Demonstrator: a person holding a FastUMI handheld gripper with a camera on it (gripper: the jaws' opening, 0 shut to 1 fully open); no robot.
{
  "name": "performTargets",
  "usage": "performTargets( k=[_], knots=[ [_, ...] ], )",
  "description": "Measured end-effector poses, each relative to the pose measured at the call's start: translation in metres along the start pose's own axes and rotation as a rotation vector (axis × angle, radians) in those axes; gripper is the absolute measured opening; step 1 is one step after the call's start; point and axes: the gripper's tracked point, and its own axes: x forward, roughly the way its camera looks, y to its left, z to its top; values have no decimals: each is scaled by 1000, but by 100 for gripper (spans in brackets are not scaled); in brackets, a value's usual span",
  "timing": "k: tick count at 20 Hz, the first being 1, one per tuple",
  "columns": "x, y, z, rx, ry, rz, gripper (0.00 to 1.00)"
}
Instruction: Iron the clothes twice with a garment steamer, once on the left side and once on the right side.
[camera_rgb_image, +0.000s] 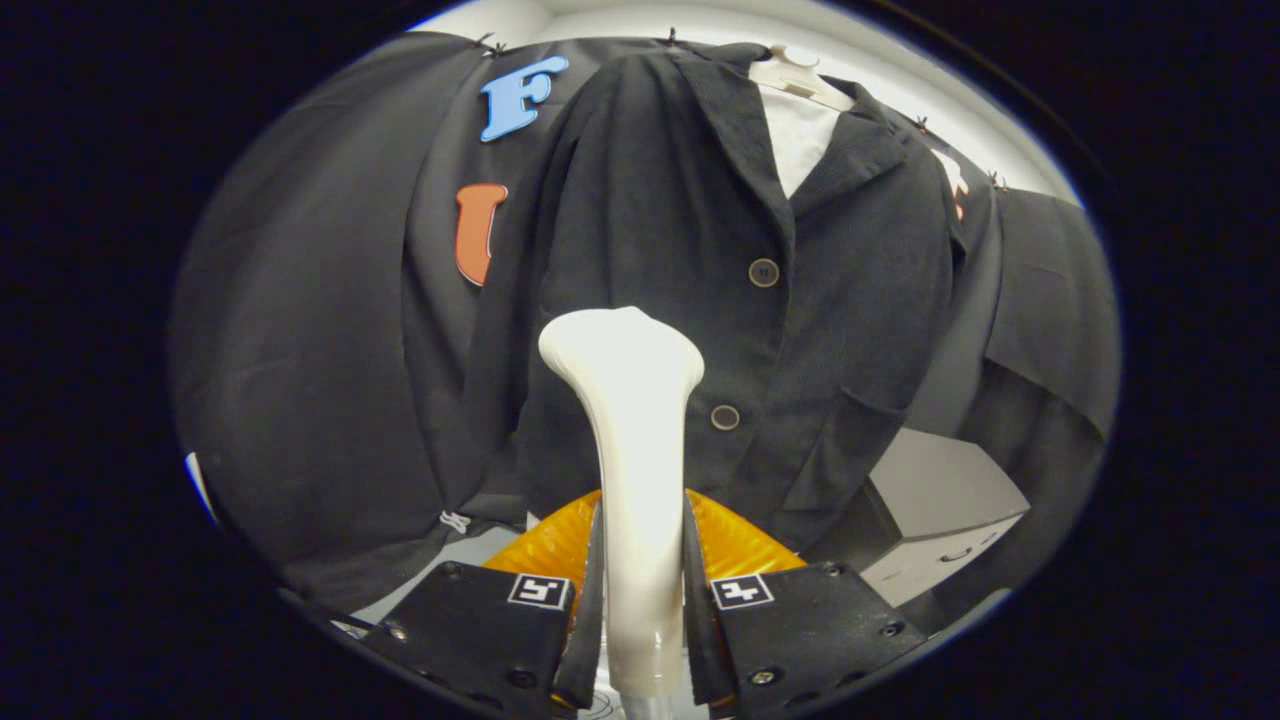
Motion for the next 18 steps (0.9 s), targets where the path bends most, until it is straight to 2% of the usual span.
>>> performTargets(
  k=[18],
  knots=[
    [28,19,-116,-22,197,34,38]
  ],
)
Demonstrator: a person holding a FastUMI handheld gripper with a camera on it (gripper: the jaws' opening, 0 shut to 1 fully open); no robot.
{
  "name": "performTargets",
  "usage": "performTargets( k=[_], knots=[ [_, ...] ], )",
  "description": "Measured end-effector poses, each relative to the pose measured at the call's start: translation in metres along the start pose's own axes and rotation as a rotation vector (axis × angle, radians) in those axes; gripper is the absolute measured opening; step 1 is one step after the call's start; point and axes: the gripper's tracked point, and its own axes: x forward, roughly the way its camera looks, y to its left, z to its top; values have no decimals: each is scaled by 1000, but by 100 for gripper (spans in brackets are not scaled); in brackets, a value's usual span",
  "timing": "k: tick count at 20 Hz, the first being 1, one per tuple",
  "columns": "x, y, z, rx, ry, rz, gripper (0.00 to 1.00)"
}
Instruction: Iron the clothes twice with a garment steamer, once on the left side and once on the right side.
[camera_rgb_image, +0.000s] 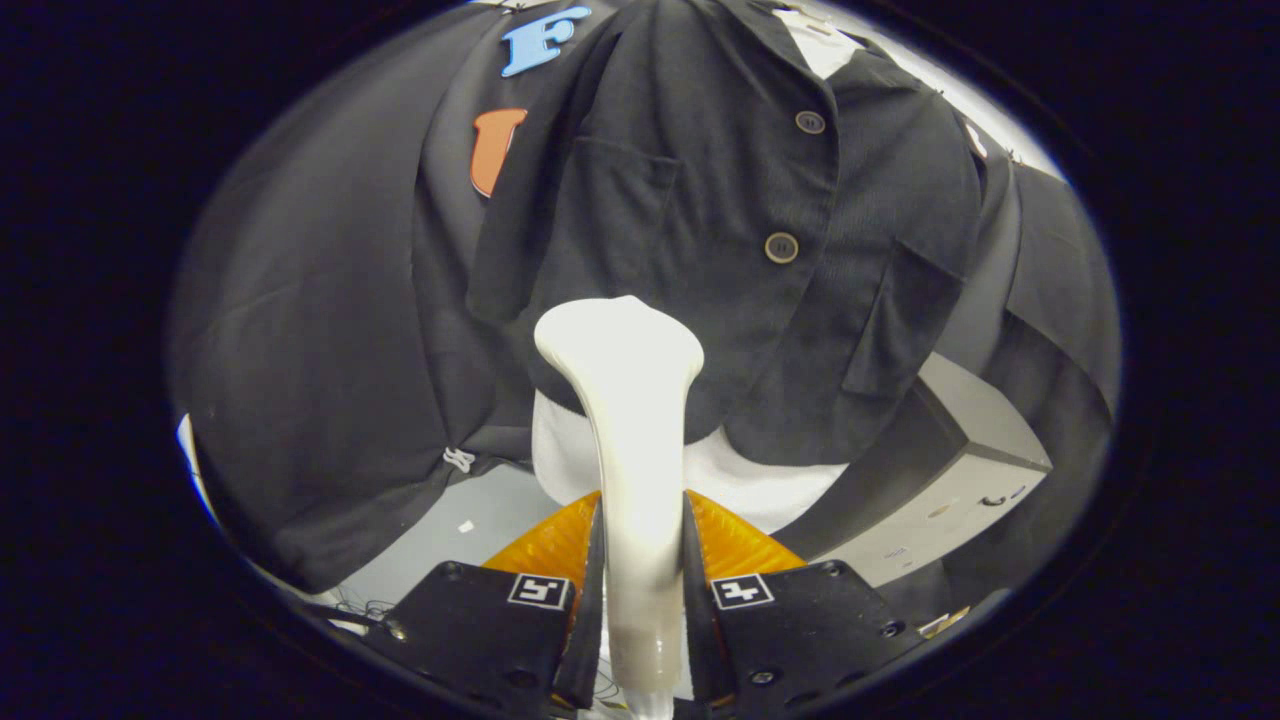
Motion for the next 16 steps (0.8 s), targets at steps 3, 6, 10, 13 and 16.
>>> performTargets(
  k=[3,6,10,13,16],
  knots=[
    [7,4,-14,-9,25,0,38],
    [13,6,-27,10,61,9,38],
    [8,3,-24,24,59,33,38],
    [-4,-6,-20,41,44,58,38],
    [-29,-28,-15,61,-20,73,38]
  ],
)
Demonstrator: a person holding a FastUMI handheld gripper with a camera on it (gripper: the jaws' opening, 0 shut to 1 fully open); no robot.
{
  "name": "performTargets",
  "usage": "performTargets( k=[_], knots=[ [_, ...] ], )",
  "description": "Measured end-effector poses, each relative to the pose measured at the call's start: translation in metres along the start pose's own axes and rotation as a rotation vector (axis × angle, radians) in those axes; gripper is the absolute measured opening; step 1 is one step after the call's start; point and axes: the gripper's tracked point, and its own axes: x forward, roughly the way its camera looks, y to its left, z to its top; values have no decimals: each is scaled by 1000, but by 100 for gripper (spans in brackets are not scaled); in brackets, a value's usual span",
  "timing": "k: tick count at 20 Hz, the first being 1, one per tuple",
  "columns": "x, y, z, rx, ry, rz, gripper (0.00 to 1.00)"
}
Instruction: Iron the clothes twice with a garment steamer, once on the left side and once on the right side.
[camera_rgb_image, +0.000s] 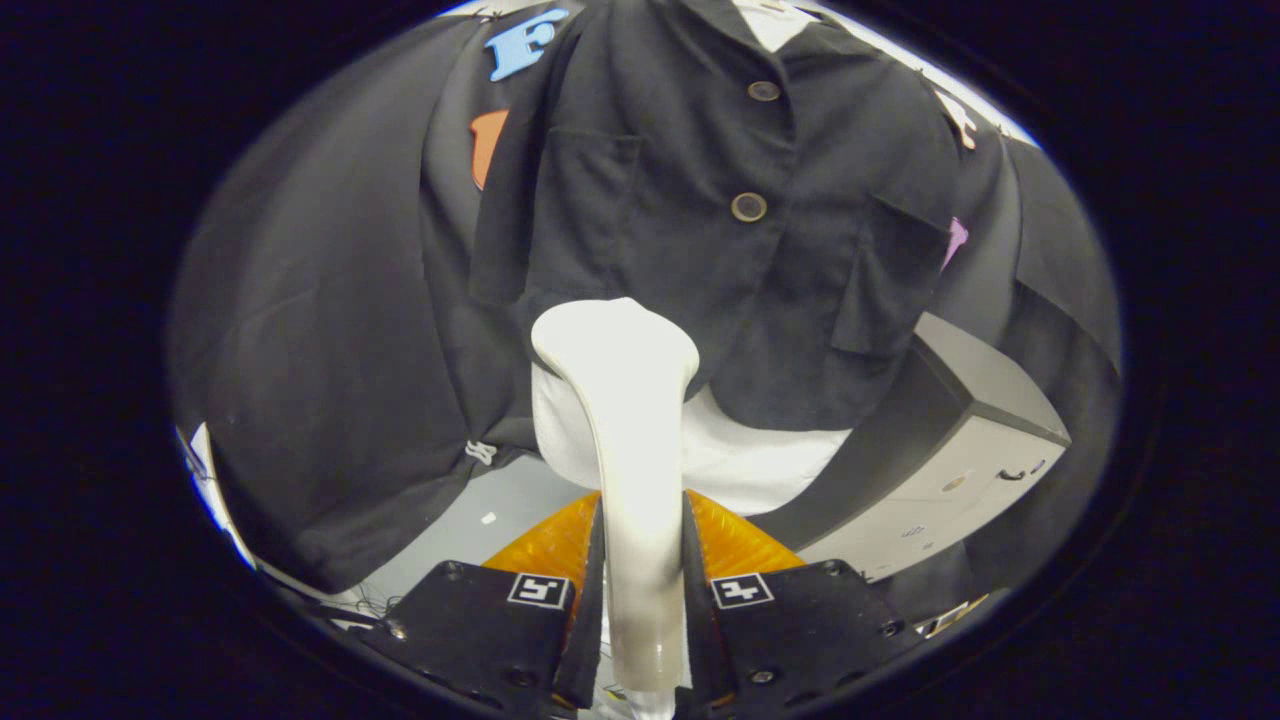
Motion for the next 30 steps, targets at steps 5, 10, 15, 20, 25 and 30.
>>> performTargets(
  k=[5,10,15,20,25,30],
  knots=[
    [-50,-60,3,56,-142,18,38],
    [-93,-150,-32,94,-245,-17,38],
    [-138,-237,-87,141,-321,-62,38],
    [-187,-319,-160,181,-336,-94,38],
    [-231,-383,-235,244,-319,-134,38],
    [-257,-408,-290,263,-277,-142,38]
  ],
)
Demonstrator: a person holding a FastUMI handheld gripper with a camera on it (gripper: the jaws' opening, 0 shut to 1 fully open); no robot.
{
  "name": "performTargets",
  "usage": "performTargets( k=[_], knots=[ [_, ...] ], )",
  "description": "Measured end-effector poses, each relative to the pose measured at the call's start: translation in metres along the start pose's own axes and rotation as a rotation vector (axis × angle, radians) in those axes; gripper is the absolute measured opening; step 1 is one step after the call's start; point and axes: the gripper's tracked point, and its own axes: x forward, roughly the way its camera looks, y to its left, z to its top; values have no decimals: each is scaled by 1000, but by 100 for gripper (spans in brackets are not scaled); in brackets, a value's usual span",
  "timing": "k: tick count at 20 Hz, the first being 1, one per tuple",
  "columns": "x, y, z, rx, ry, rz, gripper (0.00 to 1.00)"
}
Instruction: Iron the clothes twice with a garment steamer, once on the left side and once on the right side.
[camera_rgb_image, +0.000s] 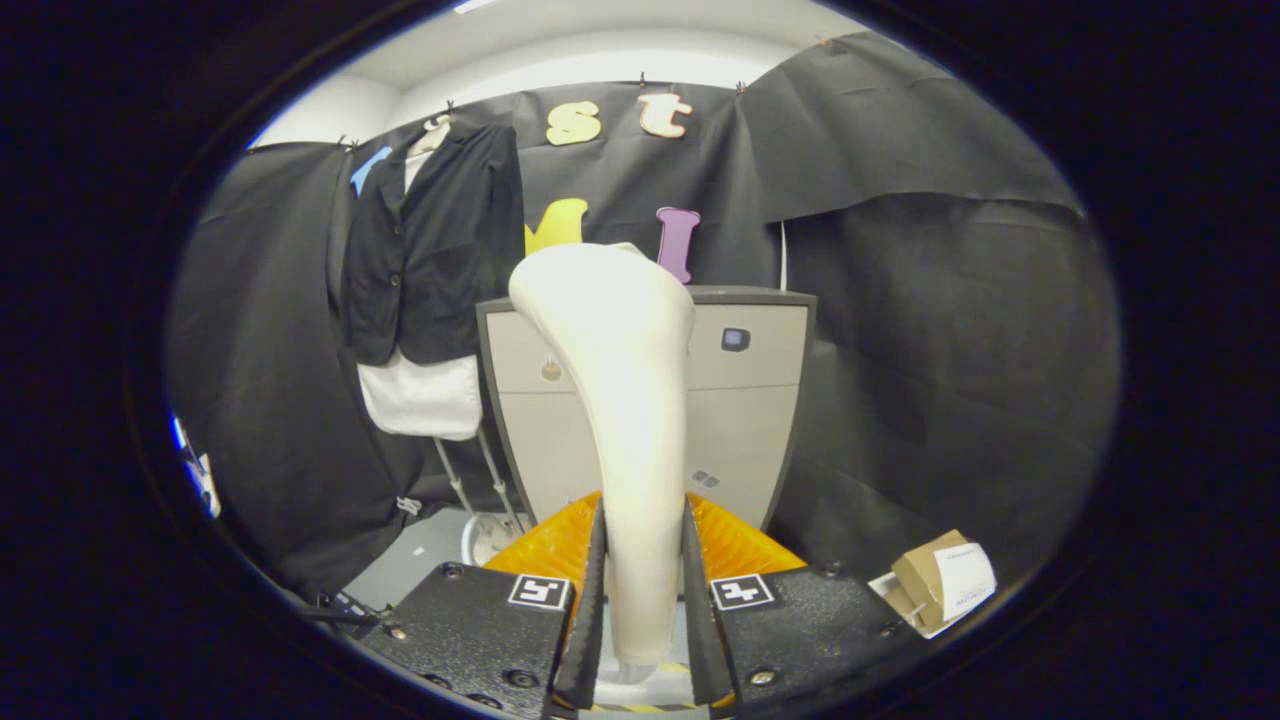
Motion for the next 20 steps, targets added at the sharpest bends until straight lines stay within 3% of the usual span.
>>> performTargets(
  k=[4,20],
  knots=[
    [-14,-9,-16,6,20,2,38],
    [-34,-22,-1,8,-12,-28,38]
  ],
)
